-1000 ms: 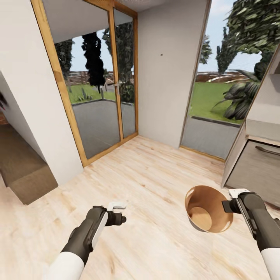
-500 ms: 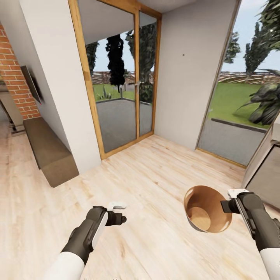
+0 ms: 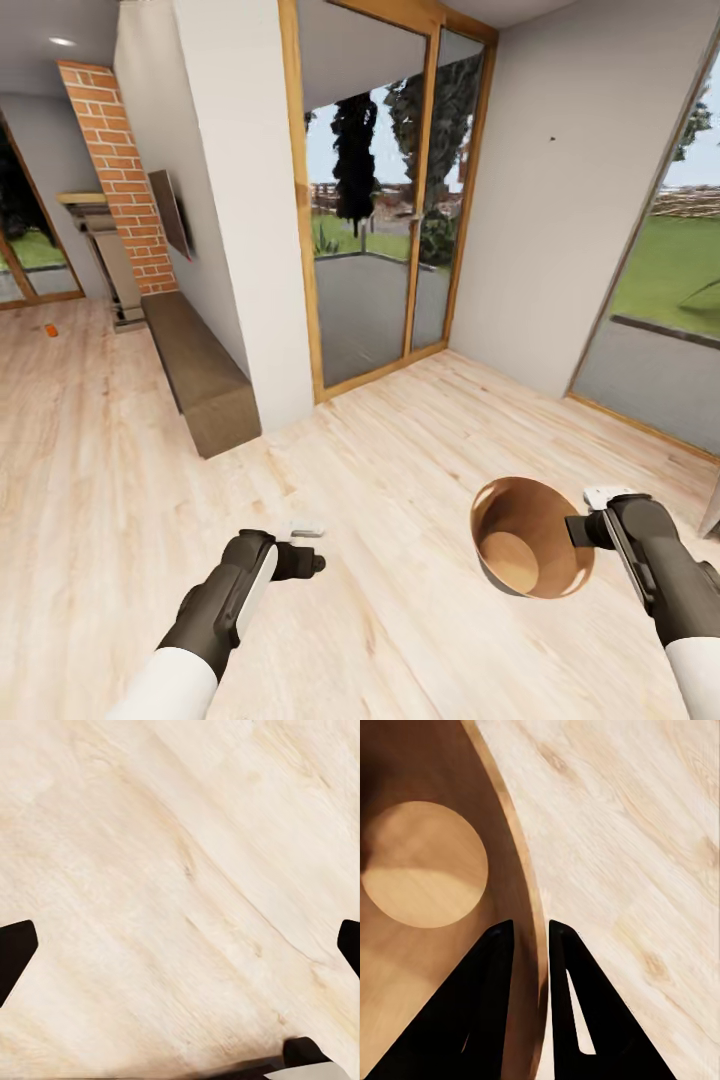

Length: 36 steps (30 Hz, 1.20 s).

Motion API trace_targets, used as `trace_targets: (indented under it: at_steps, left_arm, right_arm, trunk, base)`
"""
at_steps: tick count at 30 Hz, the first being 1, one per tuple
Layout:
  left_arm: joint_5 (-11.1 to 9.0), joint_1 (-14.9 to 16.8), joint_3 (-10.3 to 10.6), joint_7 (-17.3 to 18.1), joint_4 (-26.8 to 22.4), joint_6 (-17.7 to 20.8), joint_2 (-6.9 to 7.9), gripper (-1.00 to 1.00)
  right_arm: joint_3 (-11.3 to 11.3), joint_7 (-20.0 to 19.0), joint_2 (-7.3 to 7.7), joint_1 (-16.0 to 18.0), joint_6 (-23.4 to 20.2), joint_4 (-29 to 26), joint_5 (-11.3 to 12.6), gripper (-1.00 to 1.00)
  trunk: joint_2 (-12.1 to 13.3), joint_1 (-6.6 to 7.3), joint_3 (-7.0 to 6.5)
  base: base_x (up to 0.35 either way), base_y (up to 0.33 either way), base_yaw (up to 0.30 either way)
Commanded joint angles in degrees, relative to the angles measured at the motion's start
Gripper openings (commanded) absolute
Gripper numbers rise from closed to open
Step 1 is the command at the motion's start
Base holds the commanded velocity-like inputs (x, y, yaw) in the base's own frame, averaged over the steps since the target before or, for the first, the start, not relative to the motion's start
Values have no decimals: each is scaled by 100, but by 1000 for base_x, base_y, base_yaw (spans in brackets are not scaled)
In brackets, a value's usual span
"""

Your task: Put the three can of soda from the living room inside the tash can in the kitchen.

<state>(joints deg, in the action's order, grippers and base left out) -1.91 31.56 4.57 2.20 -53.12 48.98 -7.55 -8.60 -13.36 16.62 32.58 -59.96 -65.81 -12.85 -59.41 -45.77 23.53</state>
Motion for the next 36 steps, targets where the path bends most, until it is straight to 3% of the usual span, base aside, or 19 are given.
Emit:
trace_targets:
  at_steps: [1, 16, 36]
  left_arm:
    - [0, 0, 0, 0, -1, -3, 0, 100]
    - [6, 0, 0, 0, 2, -102, 0, 100]
    - [14, 0, 0, 0, 3, -182, -1, 100]
  right_arm:
    - [-1, -26, 0, 3, -4, -2, 55, -100]
    - [-1, -26, -1, 3, -4, -2, 55, -100]
    - [7, -26, -1, 3, -4, -2, 60, -100]
  trunk:
    - [-1, 0, -1]
    - [-1, 0, -1]
    - [-1, 0, -1]
  base:
    - [-3, 285, 289]
    - [84, 197, 288]
    - [246, 91, 286]
